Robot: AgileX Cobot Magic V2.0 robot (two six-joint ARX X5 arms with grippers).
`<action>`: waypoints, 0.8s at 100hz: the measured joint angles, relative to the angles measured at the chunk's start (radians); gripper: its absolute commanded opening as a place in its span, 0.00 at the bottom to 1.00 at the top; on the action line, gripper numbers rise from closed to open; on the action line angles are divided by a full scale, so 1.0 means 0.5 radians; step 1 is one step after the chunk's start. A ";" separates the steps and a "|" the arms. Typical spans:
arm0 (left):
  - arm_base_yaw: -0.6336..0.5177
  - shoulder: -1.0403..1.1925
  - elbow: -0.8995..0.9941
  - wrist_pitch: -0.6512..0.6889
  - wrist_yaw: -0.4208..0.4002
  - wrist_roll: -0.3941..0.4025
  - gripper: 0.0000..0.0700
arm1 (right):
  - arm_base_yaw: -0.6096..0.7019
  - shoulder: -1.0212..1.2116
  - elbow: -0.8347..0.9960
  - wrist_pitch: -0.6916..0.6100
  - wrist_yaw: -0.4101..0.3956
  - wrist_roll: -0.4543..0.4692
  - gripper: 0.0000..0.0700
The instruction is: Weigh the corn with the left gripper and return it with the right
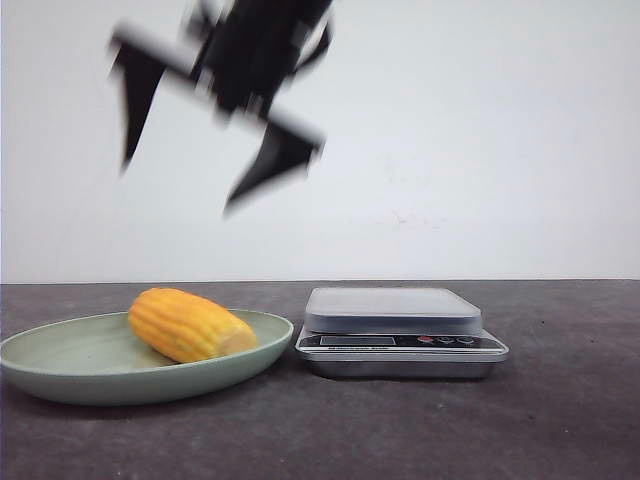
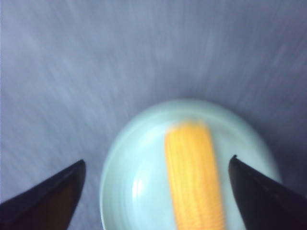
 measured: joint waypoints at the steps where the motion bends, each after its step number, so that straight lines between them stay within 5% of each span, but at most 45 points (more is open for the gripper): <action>1: 0.000 0.000 0.000 0.000 0.000 0.000 0.00 | -0.005 -0.031 0.000 0.000 0.019 -0.016 0.64; 22: 0.000 0.000 -0.001 -0.001 -0.069 0.001 0.00 | 0.004 -0.653 0.004 -0.179 0.550 -0.451 0.01; 41: 0.000 0.000 0.000 -0.001 -0.182 0.001 0.00 | 0.108 -1.071 -0.007 -0.276 0.882 -0.744 0.00; 54: 0.000 0.000 0.000 -0.002 -0.242 0.001 0.00 | 0.190 -1.375 -0.269 -0.047 1.131 -0.803 0.00; 72: 0.000 0.000 0.000 -0.016 -0.295 0.001 0.00 | 0.304 -1.849 -0.970 0.664 1.155 -1.038 0.00; 80: 0.000 0.000 0.000 -0.044 -0.298 0.001 0.00 | 0.317 -1.965 -1.122 0.710 1.128 -1.108 0.00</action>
